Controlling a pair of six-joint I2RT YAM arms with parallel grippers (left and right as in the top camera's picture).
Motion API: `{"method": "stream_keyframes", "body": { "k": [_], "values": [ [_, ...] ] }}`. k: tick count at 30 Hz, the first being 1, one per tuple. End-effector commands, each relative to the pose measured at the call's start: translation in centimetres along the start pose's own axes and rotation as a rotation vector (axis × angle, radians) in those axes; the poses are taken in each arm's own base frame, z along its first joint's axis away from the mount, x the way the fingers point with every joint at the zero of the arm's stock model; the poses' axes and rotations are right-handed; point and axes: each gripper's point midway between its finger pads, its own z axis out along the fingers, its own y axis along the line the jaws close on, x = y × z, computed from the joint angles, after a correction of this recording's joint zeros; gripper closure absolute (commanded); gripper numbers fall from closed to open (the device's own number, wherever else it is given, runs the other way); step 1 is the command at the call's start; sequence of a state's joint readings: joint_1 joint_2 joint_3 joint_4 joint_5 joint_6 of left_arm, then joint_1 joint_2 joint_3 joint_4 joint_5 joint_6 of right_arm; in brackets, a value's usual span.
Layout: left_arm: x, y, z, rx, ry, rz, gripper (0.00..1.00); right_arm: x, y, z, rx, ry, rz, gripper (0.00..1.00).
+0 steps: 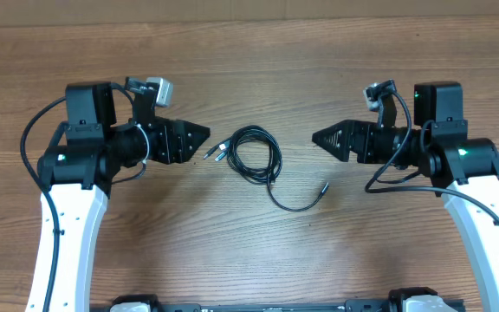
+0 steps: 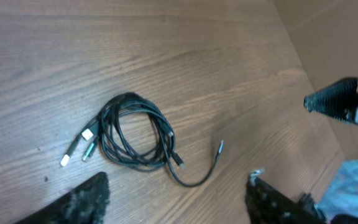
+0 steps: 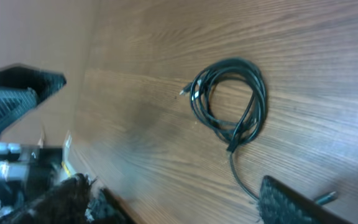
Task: Untangle cables
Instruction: 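Raise both arms and swing grippers inward toward the black cable bundle, then lower the left gripper onto the cable bundle near the plug ends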
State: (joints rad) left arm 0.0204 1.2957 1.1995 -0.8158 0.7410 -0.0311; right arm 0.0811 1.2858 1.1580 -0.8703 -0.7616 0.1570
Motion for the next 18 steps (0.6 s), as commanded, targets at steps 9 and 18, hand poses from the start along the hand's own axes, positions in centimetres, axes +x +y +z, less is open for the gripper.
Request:
{"method": "stream_keyframes", "body": {
  "k": [9,18],
  "values": [
    [0.9,0.9,2.3,0.013,0.09,-0.101,0.96,-1.3,-1.8,1.1,0.06,-0.003,0.064,0.96],
    [2.3,3.6,4.2,-0.196,0.155,-0.127,0.96,-0.6,-5.5,3.9,0.121,0.076,0.177,0.39]
  ]
}}
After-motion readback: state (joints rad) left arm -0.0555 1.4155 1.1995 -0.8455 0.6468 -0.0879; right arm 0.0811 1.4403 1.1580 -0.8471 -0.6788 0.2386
